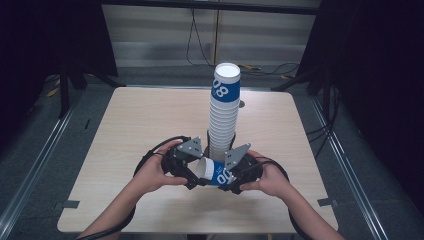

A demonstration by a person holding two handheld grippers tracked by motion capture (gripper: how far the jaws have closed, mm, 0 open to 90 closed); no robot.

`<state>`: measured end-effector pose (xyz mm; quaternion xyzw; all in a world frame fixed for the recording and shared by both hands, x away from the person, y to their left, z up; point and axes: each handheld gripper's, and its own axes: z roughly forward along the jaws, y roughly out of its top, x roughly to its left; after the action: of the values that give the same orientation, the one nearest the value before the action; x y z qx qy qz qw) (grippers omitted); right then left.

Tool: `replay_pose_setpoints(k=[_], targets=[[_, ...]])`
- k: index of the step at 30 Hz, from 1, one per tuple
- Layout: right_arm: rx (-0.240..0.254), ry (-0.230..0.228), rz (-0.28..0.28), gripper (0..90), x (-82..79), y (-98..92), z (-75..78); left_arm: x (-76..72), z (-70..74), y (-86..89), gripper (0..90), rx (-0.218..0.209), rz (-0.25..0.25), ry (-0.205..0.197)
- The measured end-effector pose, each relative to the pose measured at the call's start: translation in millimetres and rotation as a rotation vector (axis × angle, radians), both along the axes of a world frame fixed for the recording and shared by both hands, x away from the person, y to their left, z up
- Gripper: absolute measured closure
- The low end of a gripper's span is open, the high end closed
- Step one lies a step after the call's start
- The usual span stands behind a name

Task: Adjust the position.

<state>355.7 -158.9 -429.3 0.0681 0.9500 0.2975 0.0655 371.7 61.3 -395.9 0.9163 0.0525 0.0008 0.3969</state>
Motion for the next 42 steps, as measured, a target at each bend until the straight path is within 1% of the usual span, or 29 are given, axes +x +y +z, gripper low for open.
replay_pose_setpoints(k=[1, 2, 3, 5, 8, 9, 10, 11, 12, 13, 15, 16, 17, 21, 22, 24, 25, 26, 27, 29, 30, 33, 34, 36, 37, 38, 39, 40, 42], targets=[[0.000, 0.000, 0.000, 30.4, 0.0, 0.0, 0.0, 0.0, 0.0, 0.0, 16.0, 0.000, 0.000, 0.000], [0.011, -0.007, 0.003, 30.4, 0.0, -1.7, 0.6, -0.3, 1.4, 0.4, 16.0, -0.002, -0.002, -0.015], [0.008, -0.010, 0.003, 30.4, 0.0, -2.2, 0.7, -0.4, 2.2, 0.8, 16.0, -0.008, -0.004, -0.010], [0.023, -0.010, 0.011, 30.4, 0.1, -4.0, 0.7, -0.3, 3.5, 1.8, 16.0, -0.019, -0.008, -0.011], [0.032, -0.010, 0.009, 30.4, 0.3, -6.7, 0.0, -0.6, 3.3, 3.4, 16.0, -0.026, 0.000, -0.007], [0.026, -0.008, 0.002, 30.4, 0.0, -7.9, -0.3, -0.6, 3.5, 4.4, 16.2, -0.025, 0.002, -0.002], [0.011, -0.017, 0.007, 30.4, 0.5, -8.7, -0.9, 0.1, 3.5, 5.5, 16.7, -0.027, -0.004, -0.004], [0.010, -0.017, 0.007, 30.4, 0.6, -9.5, -2.1, 0.7, 3.9, 7.1, 16.7, -0.029, -0.001, -0.008], [0.008, -0.011, 0.003, 30.4, 0.8, -11.0, -3.2, 0.3, 3.8, 8.8, 16.7, -0.040, 0.014, 0.000], [0.009, -0.010, -0.003, 30.4, 1.0, -12.8, -3.7, 1.2, 3.5, 10.7, 16.7, -0.042, 0.015, 0.001], [0.020, -0.010, -0.004, 30.3, 1.6, -14.5, -4.1, 1.9, 2.3, 12.1, 16.7, -0.045, 0.018, 0.003], [0.029, -0.014, -0.013, 30.3, 1.9, -17.7, -2.8, 2.7, -0.8, 15.3, 16.4, -0.028, 0.025, 0.003], [0.034, -0.016, -0.013, 30.3, 2.1, -18.2, -2.4, 2.7, -2.6, 16.9, 16.3, -0.027, 0.030, -0.001], [0.049, -0.020, -0.011, 30.3, 2.2, -18.9, -0.9, 2.3, -9.1, 20.4, 16.2, -0.034, 0.043, 0.013], [0.050, -0.015, -0.012, 30.3, 2.0, -18.9, -0.7, 2.5, -10.5, 20.9, 16.1, -0.036, 0.038, 0.015], [0.054, -0.019, -0.016, 30.3, 2.0, -18.9, -0.5, 1.9, -12.0, 21.4, 16.1, -0.030, 0.037, 0.014], [0.057, -0.014, -0.014, 30.3, 1.9, -18.8, -0.6, 0.9, -13.6, 20.9, 16.1, -0.043, 0.045, 0.021], [0.062, -0.012, -0.008, 30.2, 1.9, -18.5, -0.8, 1.4, -13.9, 21.1, 16.1, -0.034, 0.038, 0.017], [0.056, -0.001, -0.021, 30.2, 0.6, -18.3, -0.4, 1.5, -14.1, 21.0, 15.8, -0.035, 0.035, 0.019], [0.055, -0.008, -0.017, 30.2, 1.4, -18.0, -0.6, 1.7, -14.1, 20.9, 15.9, -0.038, 0.036, 0.019], [0.055, -0.005, -0.022, 30.2, 1.3, -18.0, -0.7, 1.1, -14.0, 20.7, 15.9, -0.047, 0.042, 0.022], [0.058, -0.003, -0.018, 30.2, 1.8, -18.2, -1.0, 1.1, -13.8, 20.3, 16.0, -0.054, 0.029, 0.027], [0.058, -0.002, -0.014, 30.2, 2.0, -18.1, -1.1, 0.4, -12.6, 20.2, 16.0, -0.044, 0.023, 0.020], [0.060, -0.008, -0.009, 30.2, 2.8, -17.7, -1.4, 0.4, -12.2, 19.2, 16.0, -0.051, 0.014, 0.015], [0.060, -0.004, -0.009, 30.2, 2.7, -17.4, -1.3, -0.3, -12.0, 18.3, 16.0, -0.055, 0.023, 0.022], [0.059, 0.002, -0.011, 30.2, 2.2, -16.9, -1.0, 0.3, -11.5, 17.1, 16.0, -0.053, 0.011, 0.021], [0.059, 0.002, -0.011, 30.2, 2.2, -16.9, -1.0, 0.3, -11.5, 17.1, 16.0, -0.053, 0.011, 0.021], [0.061, -0.005, -0.006, 30.2, 2.7, -15.3, -0.7, -0.1, -11.1, 14.9, 16.0, -0.047, 0.003, 0.011], [0.062, 0.002, -0.011, 30.2, 1.7, -14.3, 0.2, -1.4, -11.3, 12.9, 16.0, -0.053, 0.009, 0.022]])
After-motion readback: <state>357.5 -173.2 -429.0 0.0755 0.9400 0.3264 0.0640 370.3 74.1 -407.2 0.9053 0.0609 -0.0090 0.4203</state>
